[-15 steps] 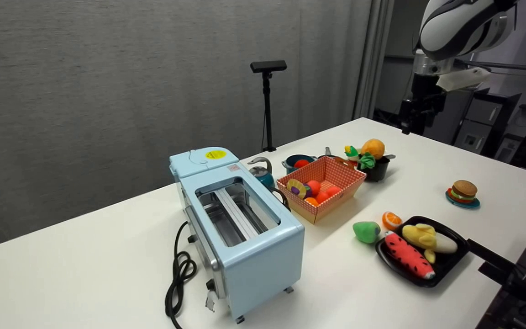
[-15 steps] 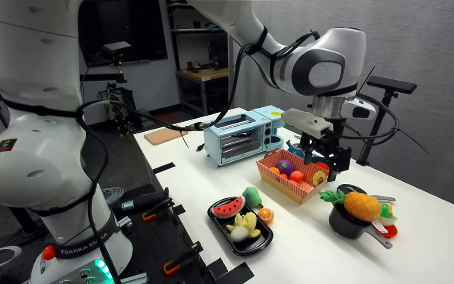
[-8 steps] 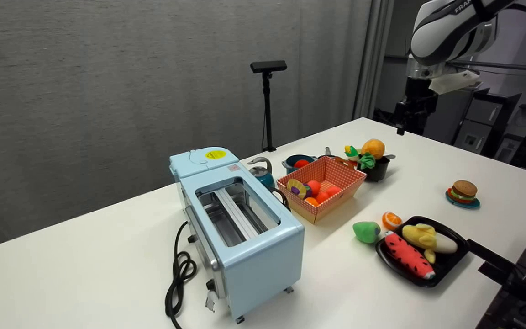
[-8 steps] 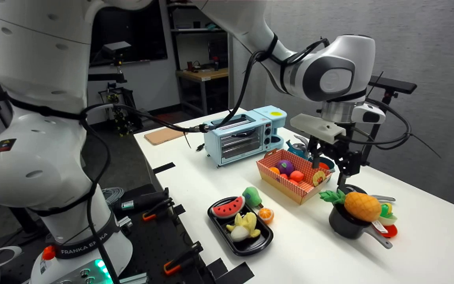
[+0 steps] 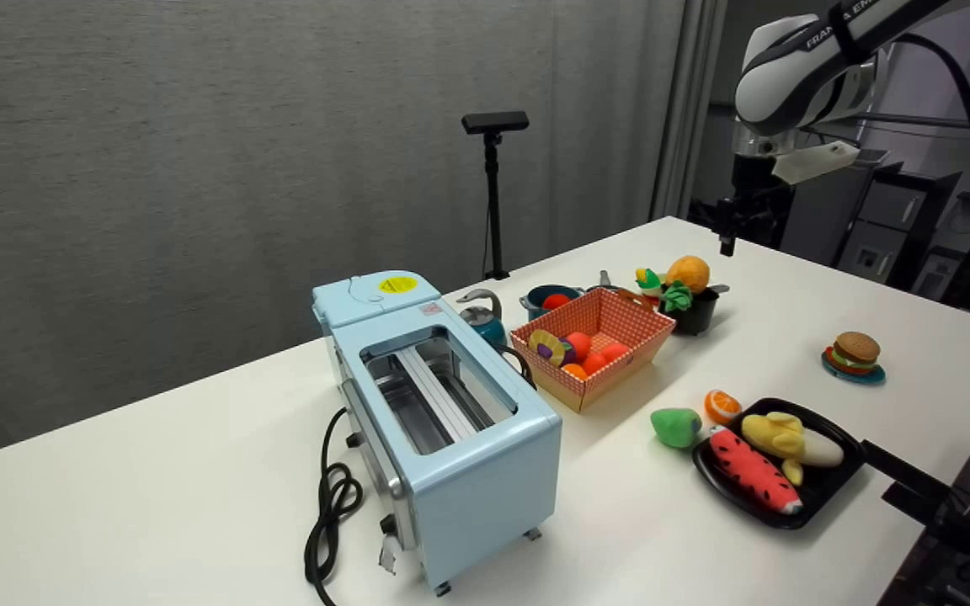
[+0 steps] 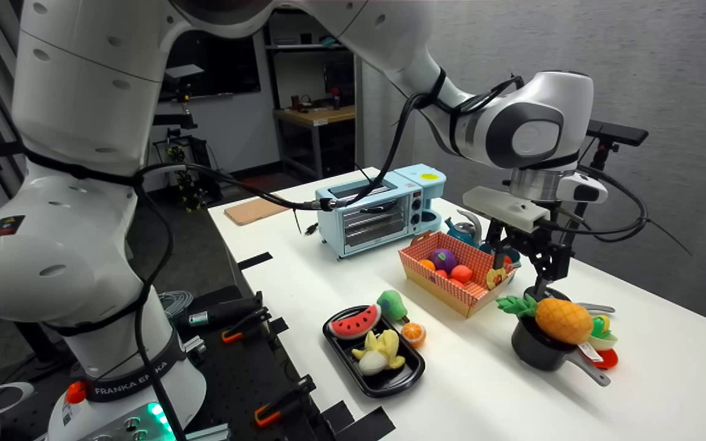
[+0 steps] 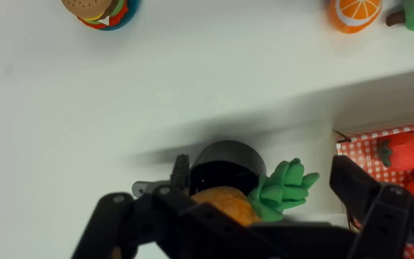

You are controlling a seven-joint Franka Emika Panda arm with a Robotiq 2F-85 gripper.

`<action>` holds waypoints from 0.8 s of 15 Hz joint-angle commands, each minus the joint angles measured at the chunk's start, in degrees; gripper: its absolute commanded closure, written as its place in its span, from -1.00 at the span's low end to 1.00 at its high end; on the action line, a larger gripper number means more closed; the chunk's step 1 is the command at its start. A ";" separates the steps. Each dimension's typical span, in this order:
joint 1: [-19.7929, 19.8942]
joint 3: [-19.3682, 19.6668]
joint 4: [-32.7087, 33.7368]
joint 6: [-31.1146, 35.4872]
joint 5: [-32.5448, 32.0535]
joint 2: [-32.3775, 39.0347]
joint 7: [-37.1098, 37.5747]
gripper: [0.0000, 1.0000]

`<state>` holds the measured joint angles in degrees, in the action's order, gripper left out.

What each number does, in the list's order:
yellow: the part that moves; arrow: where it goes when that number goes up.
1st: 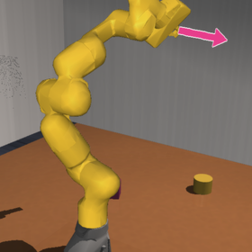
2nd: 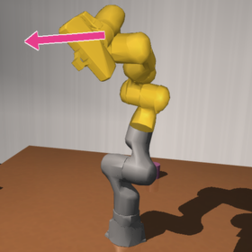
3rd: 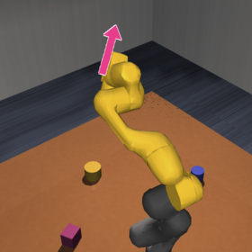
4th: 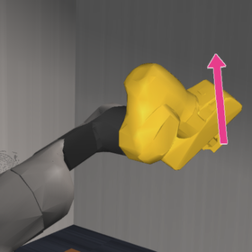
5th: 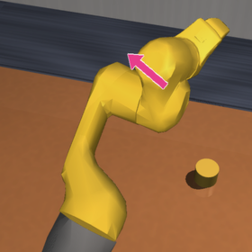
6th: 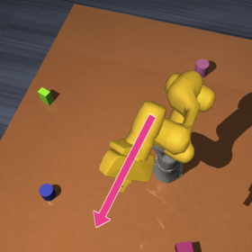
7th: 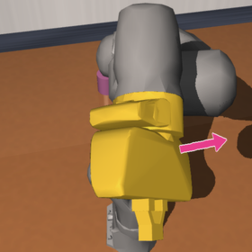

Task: Move the pineapple plush toy from the pot to the box

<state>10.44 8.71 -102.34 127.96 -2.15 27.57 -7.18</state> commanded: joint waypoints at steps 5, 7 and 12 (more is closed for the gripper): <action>0.09 -1.23 1.59 -0.69 -0.13 1.62 -0.07 -1.00; 0.08 -1.52 2.65 -1.16 -0.14 2.85 0.00 -1.00; 0.86 -2.06 6.54 -3.56 0.59 6.68 -0.85 -1.00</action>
<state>10.25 7.37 -100.40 127.42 -2.15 31.17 -7.19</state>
